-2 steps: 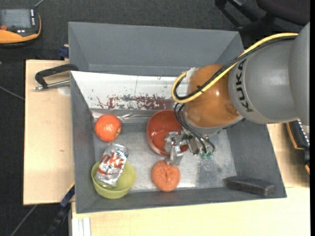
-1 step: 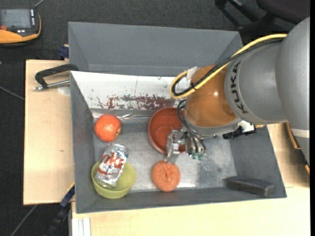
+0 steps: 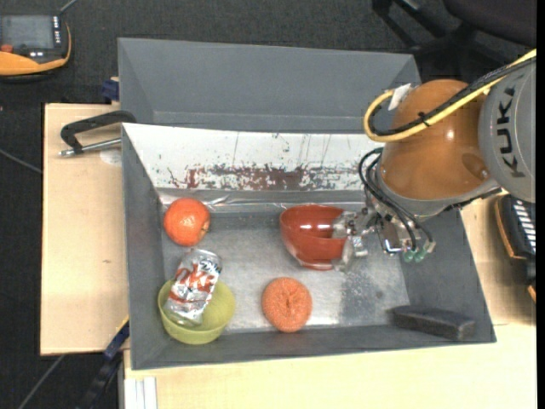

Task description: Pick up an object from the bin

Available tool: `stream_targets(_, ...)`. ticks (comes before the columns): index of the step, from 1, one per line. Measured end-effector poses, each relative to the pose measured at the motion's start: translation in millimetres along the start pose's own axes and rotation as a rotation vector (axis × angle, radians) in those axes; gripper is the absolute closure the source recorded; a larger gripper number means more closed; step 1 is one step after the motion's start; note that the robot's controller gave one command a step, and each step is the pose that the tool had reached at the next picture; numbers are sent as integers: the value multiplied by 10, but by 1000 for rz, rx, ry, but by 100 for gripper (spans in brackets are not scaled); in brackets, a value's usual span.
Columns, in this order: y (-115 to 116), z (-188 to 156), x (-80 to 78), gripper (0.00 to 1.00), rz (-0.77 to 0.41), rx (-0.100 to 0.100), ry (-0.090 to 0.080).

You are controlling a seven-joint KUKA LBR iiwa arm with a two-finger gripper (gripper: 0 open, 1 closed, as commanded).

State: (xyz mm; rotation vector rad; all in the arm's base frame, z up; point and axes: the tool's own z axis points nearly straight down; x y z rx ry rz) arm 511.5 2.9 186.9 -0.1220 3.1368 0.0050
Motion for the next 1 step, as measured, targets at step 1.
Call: stream_targets(1,-92,-1620,157,100,-56,2,-14)
